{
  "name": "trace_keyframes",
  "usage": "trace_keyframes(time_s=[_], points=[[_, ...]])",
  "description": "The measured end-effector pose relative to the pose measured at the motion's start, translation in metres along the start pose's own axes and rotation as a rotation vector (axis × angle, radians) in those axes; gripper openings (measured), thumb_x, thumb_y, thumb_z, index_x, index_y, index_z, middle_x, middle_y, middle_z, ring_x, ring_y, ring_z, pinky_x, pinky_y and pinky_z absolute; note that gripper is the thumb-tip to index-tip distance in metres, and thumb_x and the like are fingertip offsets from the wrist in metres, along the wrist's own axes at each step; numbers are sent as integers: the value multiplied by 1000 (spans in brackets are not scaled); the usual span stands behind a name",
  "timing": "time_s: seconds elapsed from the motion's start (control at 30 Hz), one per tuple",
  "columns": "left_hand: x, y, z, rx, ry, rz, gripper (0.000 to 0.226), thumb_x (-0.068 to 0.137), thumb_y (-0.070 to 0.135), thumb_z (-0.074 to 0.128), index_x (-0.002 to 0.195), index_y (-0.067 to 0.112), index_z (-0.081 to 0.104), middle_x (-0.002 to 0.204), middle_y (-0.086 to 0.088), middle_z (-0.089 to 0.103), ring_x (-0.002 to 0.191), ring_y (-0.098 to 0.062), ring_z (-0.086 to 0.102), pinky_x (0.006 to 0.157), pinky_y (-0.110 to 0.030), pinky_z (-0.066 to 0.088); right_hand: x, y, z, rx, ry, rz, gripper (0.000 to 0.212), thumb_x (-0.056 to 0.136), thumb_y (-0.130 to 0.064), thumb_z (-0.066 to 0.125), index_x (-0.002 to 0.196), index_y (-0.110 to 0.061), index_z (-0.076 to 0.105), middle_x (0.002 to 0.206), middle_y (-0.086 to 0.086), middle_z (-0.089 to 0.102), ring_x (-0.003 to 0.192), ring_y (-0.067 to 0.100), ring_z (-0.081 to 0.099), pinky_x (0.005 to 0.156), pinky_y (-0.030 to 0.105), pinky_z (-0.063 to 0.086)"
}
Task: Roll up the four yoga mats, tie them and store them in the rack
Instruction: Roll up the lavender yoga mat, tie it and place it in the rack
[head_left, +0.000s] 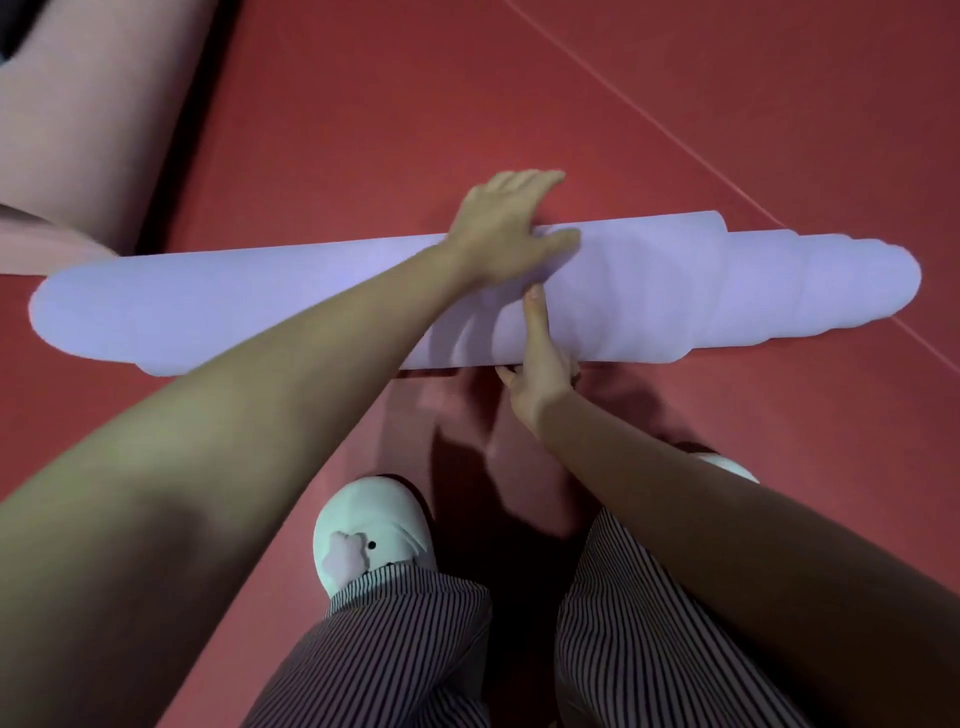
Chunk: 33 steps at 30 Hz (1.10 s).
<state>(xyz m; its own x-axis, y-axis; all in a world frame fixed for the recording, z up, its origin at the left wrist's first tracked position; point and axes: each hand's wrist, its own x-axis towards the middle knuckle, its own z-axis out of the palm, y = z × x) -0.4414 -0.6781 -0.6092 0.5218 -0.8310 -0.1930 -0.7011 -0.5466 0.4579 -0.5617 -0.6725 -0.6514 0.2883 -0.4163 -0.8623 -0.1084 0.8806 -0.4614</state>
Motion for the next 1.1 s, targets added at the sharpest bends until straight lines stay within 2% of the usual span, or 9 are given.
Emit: trace_keyframes(time_s=[0.07,0.13,0.23,0.4,0.53,0.77,0.9,1.03,1.1], points=[[13,7,3,-61,-314,-121,88,79,71,50,150,24,27,157,-3,25,143,-24,22,116,-45,18,1,3,-8,49,-64,-1,75,74,-40,78,130,-13,37,121,-2,57,107,14,61,91,38,53],[16,4,6,-181,-453,-151,78,68,80,55,131,33,51,137,5,51,127,-22,46,107,-43,35,2,5,-13,114,-101,10,71,76,-35,77,131,-16,36,126,1,57,109,17,61,91,37,53],[13,-2,10,-193,-449,-96,58,60,80,63,104,44,56,108,20,60,107,-15,57,96,-40,43,4,8,-20,184,-167,14,65,80,-27,74,133,-20,36,128,1,59,112,17,60,94,36,52],[4,3,15,-4,-393,-72,85,51,89,51,127,55,39,127,12,51,121,-28,45,104,-52,32,10,5,-42,117,-330,73,67,81,-39,63,142,-28,37,137,-3,53,124,17,52,103,33,41],[6,0,10,-80,-386,-74,78,47,90,51,116,55,45,115,23,57,116,-20,50,104,-45,36,22,-14,-62,-31,-372,53,67,89,-64,30,146,-28,30,142,-6,45,128,15,45,111,34,29],[1,1,5,-170,-342,-89,68,54,85,57,112,50,54,103,29,62,106,-8,56,98,-34,40,19,-21,-64,88,-347,13,54,90,-61,39,133,-28,43,134,-2,53,122,16,49,111,39,32],[3,0,6,-144,-288,-46,57,73,68,66,123,40,56,114,20,62,108,-7,55,93,-28,39,24,-28,-72,-19,-356,25,74,84,-72,25,140,-25,36,144,0,45,131,19,44,114,41,28],[7,-2,10,-136,-242,-18,65,74,65,66,130,37,52,126,14,58,115,-9,52,95,-28,37,20,-33,-74,-517,-97,-46,84,83,-77,20,133,-13,44,126,16,59,94,23,61,82,34,50],[6,-4,15,-112,-128,70,77,67,72,61,133,33,51,129,7,52,117,-13,51,96,-33,38,19,-41,-74,-723,-48,-40,98,82,-79,15,124,2,52,107,21,66,74,24,62,61,30,46]])
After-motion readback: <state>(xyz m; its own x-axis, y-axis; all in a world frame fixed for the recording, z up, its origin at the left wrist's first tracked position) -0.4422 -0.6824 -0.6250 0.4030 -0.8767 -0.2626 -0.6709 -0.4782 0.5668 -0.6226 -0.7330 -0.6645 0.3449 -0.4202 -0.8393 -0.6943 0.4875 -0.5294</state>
